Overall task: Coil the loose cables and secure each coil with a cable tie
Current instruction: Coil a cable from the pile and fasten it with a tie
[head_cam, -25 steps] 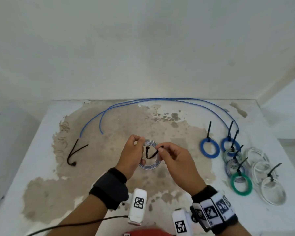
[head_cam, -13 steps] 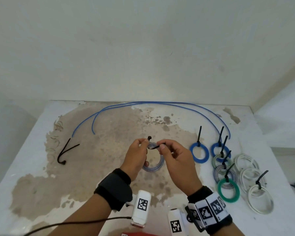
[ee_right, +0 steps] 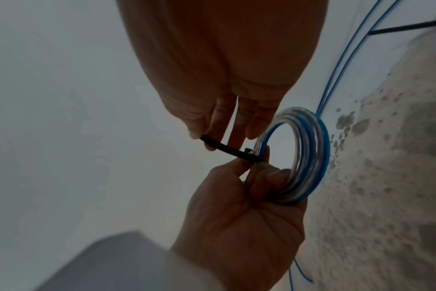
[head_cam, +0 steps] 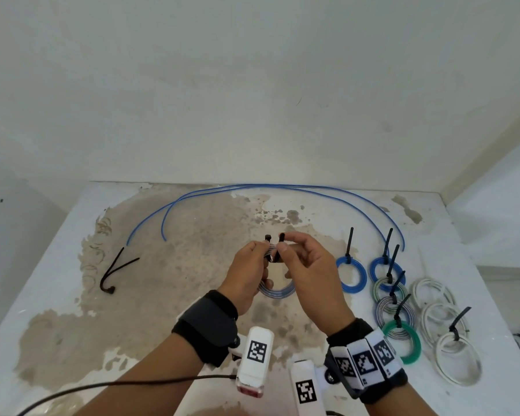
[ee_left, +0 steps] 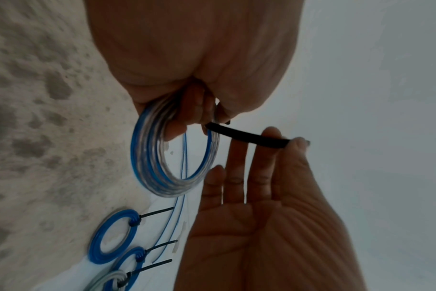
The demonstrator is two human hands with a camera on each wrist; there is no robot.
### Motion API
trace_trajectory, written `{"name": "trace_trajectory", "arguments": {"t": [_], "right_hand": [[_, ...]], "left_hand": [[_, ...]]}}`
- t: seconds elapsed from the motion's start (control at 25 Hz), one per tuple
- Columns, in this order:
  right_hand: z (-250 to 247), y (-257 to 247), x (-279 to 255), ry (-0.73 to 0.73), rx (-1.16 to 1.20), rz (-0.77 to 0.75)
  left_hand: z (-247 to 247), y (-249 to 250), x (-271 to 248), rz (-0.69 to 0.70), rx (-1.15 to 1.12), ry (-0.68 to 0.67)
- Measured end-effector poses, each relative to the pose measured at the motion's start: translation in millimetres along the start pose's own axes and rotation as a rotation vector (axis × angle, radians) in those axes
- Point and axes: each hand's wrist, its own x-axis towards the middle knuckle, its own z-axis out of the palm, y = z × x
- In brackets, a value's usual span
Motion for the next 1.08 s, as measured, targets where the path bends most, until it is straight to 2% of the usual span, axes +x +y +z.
{"name": "trace_trajectory", "arguments": {"t": [0.16,0.36,0.68,1.0,1.08], "right_hand": [[2.9,-4.2,4.7,0.081,-0.085,0.056],[6.7,-7.8,8.1,0.088,-0.173,0.14],[13.4,-10.6,7.0,0.115,-0.113,0.203],[16.9,-19.6,3.9,0.139,0.021,0.289],[16.5,-22.3,7.1,0.13,0.025,0.319]], "left_hand": [[3.1,3.9,-3.4,0.091,0.096,0.035],[1.0,6.0,-11.9,0.182,0.17,0.031],[-3.8,1.6,-20.5,0.286,0.238,-0.006],[-7.5,-2.8,-28.9,0.556,0.435,0.047],[-9.9,-4.2,-28.8,0.576,0.466,0.033]]}}
